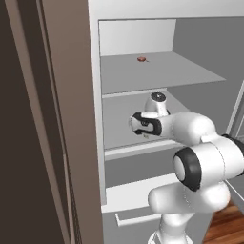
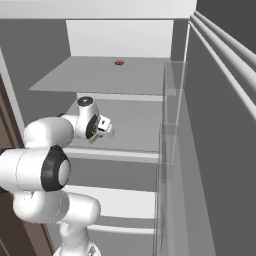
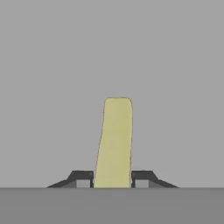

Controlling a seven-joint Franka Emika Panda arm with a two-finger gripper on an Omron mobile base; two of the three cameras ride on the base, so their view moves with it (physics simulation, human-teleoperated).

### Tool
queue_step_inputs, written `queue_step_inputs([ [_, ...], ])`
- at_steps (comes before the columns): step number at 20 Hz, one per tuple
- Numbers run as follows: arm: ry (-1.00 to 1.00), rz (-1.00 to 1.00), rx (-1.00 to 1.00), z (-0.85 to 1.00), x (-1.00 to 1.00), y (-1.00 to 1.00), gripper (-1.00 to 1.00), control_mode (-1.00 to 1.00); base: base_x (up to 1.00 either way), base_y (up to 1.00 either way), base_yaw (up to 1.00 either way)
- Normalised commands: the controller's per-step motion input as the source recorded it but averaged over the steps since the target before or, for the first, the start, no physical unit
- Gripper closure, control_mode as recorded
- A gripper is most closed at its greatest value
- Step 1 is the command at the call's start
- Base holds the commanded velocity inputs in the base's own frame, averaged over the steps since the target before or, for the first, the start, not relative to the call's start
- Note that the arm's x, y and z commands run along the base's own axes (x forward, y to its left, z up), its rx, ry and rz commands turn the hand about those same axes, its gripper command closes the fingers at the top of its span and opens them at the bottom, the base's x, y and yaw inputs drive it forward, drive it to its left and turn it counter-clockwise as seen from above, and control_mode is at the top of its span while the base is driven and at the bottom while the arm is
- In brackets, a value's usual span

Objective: Pick the egg and butter from the fridge and place them by the bowl for mixing.

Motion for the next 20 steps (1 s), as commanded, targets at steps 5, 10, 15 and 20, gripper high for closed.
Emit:
queue_step_inputs([
  [5,0.0,0.0,0.0,0.34,-0.78,-0.07,1.0,-1.0,0.0,0.0,0.0],
  [10,0.0,-0.01,0.0,0.68,-0.61,-0.03,1.0,-1.0,0.0,0.0,0.0],
  [15,0.03,0.0,0.0,0.85,-0.62,0.0,1.0,-1.0,0.0,0.0,0.0],
  [20,0.13,0.0,0.0,0.46,-0.83,-0.01,1.0,-1.0,0.0,0.0,0.0],
])
